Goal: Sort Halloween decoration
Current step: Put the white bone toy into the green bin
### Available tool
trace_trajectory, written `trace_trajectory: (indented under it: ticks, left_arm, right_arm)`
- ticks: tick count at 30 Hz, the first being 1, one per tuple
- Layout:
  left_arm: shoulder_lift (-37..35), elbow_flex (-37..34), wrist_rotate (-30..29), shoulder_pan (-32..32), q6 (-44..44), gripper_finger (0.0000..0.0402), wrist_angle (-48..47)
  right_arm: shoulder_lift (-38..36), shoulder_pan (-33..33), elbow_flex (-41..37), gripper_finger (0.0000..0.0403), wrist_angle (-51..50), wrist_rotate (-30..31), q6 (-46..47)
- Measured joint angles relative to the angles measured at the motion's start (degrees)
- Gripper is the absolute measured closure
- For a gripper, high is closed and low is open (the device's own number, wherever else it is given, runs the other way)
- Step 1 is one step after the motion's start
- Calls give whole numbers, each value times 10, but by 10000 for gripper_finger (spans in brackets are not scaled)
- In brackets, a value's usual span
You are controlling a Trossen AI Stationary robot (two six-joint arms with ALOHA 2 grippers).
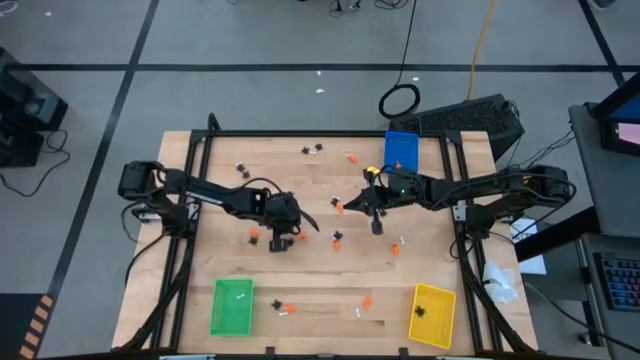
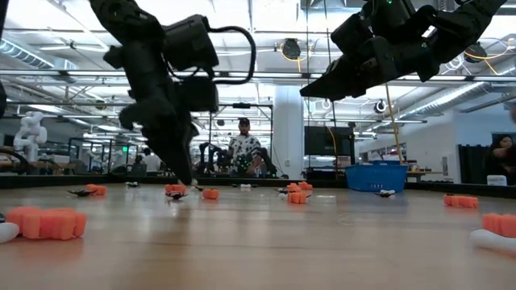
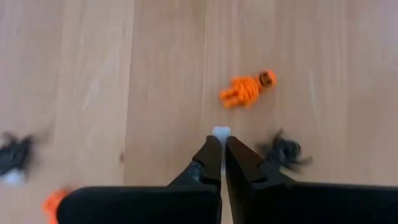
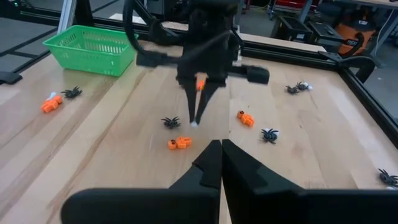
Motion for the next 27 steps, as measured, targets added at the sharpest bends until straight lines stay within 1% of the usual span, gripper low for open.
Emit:
trace_trajectory:
  ticks: [6, 11, 14, 18, 23, 27]
  left_arm:
    - [-57, 0, 3, -39, -40, 400, -36]
    - [-113, 0, 20, -97, -102, 400, -42]
    - [-143, 1, 27, -145, -149, 400, -54]
    - [-166, 1, 28, -218, -224, 400, -54]
    - [-166, 1, 28, -316, -330, 400, -69]
    - [-153, 1, 21, -395, -436, 400, -88]
  right_arm:
    - [0, 0, 0, 403, 0, 0, 0]
    - [0, 0, 0, 403, -2, 0, 0]
    - [0, 0, 0, 403, -4, 0, 0]
    - [0, 0, 0, 403, -4, 0, 0]
    - [0, 0, 0, 403, -4, 0, 4]
    - [0, 0, 0, 403, -5, 0, 7]
